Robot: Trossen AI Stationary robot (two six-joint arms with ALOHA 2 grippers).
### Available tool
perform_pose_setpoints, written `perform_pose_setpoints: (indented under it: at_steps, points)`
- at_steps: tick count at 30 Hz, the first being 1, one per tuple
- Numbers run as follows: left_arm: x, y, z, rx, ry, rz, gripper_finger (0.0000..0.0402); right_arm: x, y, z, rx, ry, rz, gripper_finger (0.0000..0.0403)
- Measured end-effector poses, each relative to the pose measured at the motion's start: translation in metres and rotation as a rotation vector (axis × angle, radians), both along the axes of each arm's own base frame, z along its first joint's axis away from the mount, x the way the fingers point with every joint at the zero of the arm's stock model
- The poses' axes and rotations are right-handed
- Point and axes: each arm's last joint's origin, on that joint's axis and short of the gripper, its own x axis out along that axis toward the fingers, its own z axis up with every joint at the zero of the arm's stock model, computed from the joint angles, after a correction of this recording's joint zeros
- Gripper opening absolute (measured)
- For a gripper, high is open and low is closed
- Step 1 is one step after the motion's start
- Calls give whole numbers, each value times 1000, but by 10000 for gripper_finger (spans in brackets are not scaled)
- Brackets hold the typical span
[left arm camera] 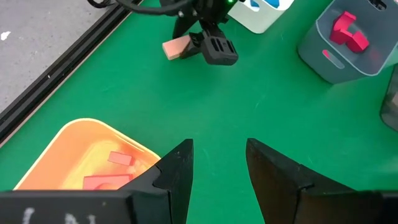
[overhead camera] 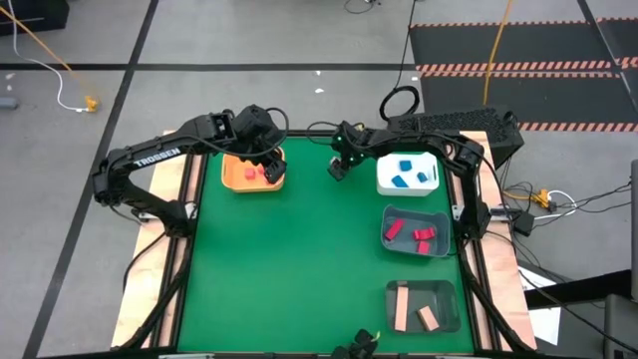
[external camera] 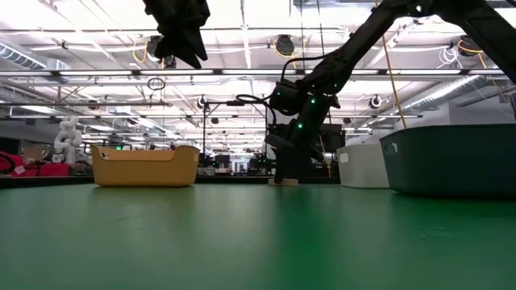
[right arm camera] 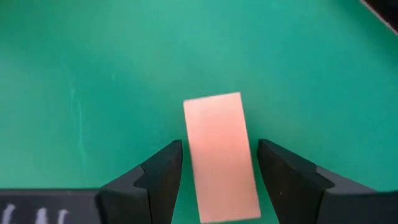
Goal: Sort & place blocks by color
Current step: Put the brown block into the black bin
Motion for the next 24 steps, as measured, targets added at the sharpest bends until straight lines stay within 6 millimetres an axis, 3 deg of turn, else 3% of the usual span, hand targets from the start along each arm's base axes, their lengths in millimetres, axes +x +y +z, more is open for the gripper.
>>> perform_pose_setpoints:
  at_steps: [7,14,17,24]
  points:
    - [0,0,0,0,0,1,150,-6,4,-8,-7,40,40,194]
    - [0,0,0,-1,0,2,150,-14,8,-18,-45,89,35,113]
    - [0,0,0,-2,-1,3,150,-15,10,-18,-32,94,40,112]
    - [0,0,0,-10,1,13,150,-24,22,11,76,36,38,112]
